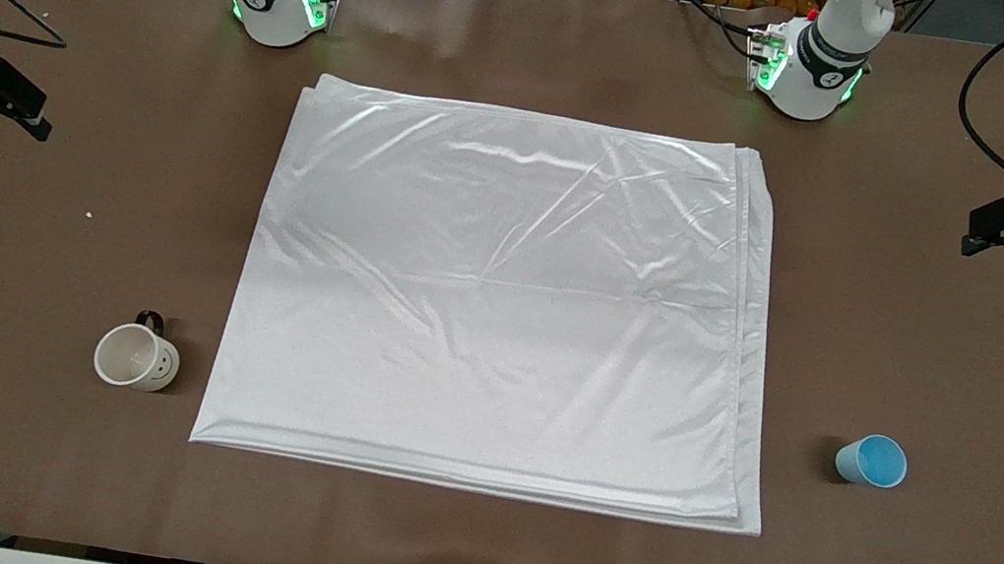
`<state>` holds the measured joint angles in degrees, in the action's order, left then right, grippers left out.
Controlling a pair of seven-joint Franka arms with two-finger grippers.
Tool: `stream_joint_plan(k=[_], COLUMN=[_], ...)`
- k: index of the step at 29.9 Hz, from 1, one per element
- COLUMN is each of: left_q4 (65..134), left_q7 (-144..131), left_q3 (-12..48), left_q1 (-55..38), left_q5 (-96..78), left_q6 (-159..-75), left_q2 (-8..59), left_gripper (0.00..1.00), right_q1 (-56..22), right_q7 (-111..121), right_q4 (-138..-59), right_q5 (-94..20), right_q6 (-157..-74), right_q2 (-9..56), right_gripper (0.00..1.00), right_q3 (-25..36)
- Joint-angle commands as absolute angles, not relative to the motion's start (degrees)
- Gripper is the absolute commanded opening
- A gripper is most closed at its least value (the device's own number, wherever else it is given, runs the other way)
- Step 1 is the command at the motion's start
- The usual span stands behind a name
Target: Place blue cup into white mug on cloth
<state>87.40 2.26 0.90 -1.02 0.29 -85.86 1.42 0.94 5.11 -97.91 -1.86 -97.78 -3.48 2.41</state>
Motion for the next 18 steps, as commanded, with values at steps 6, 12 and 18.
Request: stream_joint_plan(k=[6,12,18], left_q4=[88.24,88.50,88.16], left_q7=[4.22,4.83,7.82], left_q3=[0.26,0.26,0.18], left_q1=[-1.49,-1.49,-0.27], left_q5=[-0.53,0.35,2.46], left_q6=[-85.60,-85.69,-89.11], left_q2=[0.53,1.75,6.41], left_gripper=[1.00,1.00,1.00], right_q1=[0.00,0.00,-0.26], right_q7=[4.13,4.13,4.13], right_q4=[-96.06,-96.06,-96.06], right_q5=[-0.62,-0.70,-0.70], right_q6=[-97.30,-97.29,-97.29], right_q2=[-2.29,-2.20,-2.20], right_gripper=[1.00,1.00,1.00], right_q3=[2.55,2.55,2.55])
